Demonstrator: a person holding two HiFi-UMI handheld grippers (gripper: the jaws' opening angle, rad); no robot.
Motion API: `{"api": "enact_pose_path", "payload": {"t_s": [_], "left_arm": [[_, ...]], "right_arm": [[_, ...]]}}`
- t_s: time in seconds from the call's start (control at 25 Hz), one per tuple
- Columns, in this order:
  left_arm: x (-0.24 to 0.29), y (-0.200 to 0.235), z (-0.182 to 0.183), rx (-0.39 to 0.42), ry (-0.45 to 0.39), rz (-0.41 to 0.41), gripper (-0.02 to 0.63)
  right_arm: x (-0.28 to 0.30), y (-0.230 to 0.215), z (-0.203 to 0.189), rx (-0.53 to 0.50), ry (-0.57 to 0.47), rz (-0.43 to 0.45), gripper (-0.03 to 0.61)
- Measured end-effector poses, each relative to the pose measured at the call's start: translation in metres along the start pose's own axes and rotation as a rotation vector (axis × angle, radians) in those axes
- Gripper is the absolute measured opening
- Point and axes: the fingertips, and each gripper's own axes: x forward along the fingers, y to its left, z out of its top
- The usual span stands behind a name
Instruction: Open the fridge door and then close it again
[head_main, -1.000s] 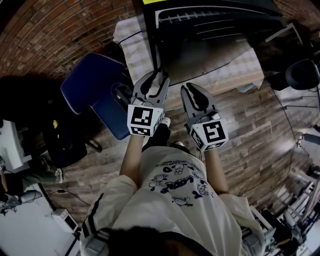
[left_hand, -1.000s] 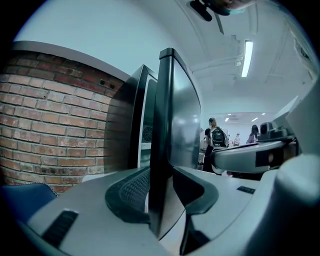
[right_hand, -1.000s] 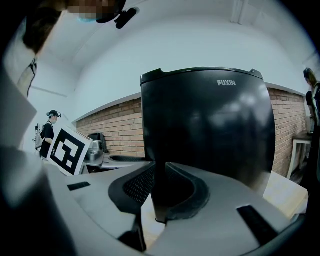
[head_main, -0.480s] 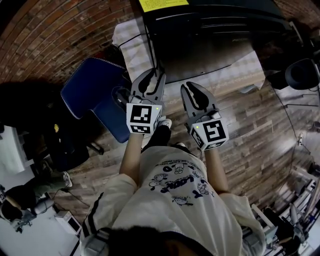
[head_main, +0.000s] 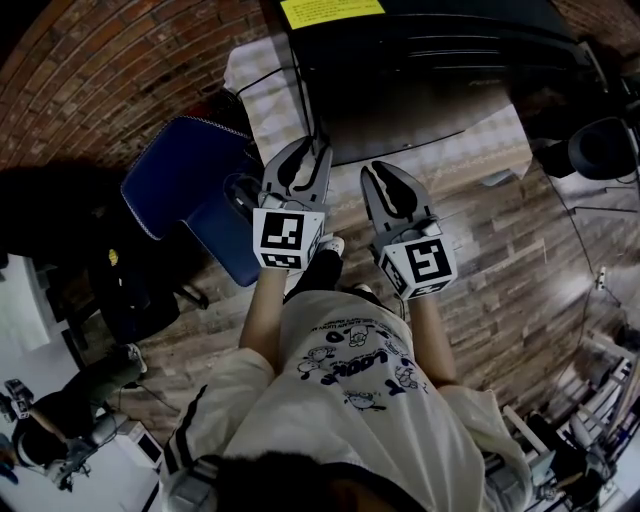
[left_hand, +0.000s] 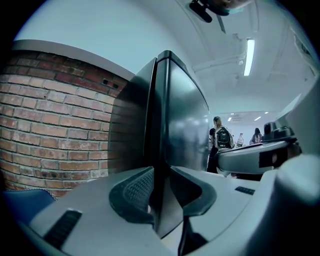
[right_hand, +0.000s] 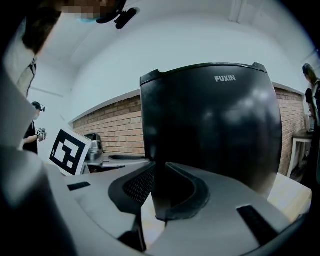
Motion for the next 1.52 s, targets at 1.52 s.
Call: {"api": "enact_pose_path", "payload": {"t_s": [1.52], "left_arm": [[-0.052, -0.065, 0.015, 0.005, -0.038, 0.064, 0.109]], "right_arm": [[-0.061, -0.004, 0.005, 0.051, -0.078, -0.115, 0.066]]}}
